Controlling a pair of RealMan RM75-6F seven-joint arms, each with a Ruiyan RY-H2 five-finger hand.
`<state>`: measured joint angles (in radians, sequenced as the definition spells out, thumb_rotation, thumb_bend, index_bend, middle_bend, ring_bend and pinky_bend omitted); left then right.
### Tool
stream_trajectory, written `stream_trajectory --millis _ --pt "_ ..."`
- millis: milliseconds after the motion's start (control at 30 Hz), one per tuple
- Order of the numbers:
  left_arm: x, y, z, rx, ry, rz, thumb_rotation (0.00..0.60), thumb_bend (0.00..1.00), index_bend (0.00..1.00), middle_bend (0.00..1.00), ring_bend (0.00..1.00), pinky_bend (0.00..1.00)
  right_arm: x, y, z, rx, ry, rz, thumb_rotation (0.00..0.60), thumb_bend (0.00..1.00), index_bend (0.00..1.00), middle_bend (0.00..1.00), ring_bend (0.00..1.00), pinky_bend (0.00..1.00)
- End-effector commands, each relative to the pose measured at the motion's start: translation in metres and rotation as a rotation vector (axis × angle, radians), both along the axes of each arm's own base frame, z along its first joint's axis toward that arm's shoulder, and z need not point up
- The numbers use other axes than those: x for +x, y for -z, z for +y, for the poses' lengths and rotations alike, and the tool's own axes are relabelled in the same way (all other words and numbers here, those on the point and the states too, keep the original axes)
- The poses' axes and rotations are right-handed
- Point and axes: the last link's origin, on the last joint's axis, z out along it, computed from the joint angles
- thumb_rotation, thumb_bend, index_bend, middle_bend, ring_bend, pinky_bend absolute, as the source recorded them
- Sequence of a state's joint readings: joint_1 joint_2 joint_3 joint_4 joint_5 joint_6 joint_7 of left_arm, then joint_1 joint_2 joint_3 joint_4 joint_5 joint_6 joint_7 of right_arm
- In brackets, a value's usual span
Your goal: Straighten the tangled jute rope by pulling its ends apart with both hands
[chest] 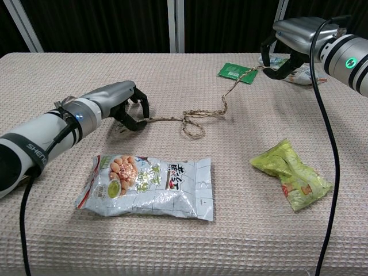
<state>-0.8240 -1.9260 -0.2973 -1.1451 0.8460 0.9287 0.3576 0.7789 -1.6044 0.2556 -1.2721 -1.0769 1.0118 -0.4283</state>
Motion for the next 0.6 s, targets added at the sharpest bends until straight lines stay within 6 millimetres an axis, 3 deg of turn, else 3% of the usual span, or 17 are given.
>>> stream_trajectory --millis 33,367,467,600 --pt "0.0 0.0 0.0 0.003 -0.001 -0.004 0.6 0.42 0.55 0.25 0.17 0.17 0.0 0.0 0.0 -0.001 0.0 0.0 0.6 0.54 0.63 0.36 0.11 0.19" --pt "-0.005 -0.008 0.003 0.045 0.01 -0.008 0.6 0.56 0.63 0.3 0.17 0.17 -0.003 -0.003 0.001 -0.003 0.007 0.002 0.6 0.55 0.63 0.36 0.11 0.19" --pt "-0.015 -0.024 0.006 0.087 0.007 -0.015 0.6 0.57 0.64 0.3 0.17 0.17 -0.008 -0.011 0.001 -0.017 0.016 0.001 0.6 0.56 0.63 0.36 0.11 0.19" --pt "-0.042 -0.055 0.008 0.154 -0.029 -0.026 0.6 0.57 0.64 0.31 0.17 0.17 -0.022 -0.033 0.005 -0.051 0.03 0.001 0.6 0.56 0.63 0.36 0.11 0.19"
